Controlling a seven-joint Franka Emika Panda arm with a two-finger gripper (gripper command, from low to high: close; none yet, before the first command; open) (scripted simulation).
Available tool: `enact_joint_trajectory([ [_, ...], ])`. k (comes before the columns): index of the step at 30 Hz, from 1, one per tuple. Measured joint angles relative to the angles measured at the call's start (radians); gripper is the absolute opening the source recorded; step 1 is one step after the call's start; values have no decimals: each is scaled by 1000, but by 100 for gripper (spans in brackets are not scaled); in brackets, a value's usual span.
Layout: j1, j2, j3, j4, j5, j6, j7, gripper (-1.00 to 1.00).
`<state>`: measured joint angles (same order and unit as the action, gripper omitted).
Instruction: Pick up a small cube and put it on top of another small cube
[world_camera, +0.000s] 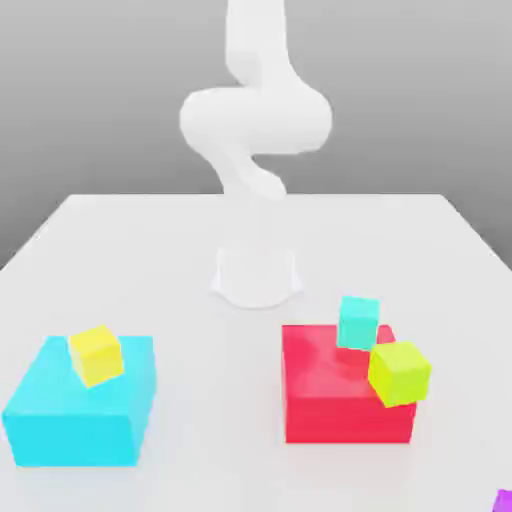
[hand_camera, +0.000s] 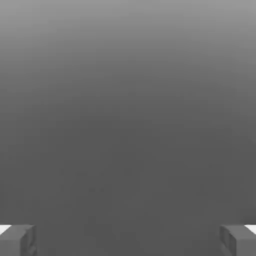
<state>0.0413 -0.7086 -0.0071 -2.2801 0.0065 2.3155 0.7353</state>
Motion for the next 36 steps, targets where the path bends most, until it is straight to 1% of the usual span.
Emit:
enact_joint_trajectory([
  [10, 143, 369, -7, 80, 37, 62, -268, 0],
  [19, 238, 695, 34, 151, 48, 118, -491, 0],
  [25, 284, 912, 63, 198, 17, 155, -613, 0],
  [32, 339, 1166, 101, 254, -68, 198, -724, 0],
  [36, 362, 1311, 94, 287, -100, 278, -737, 0],
])
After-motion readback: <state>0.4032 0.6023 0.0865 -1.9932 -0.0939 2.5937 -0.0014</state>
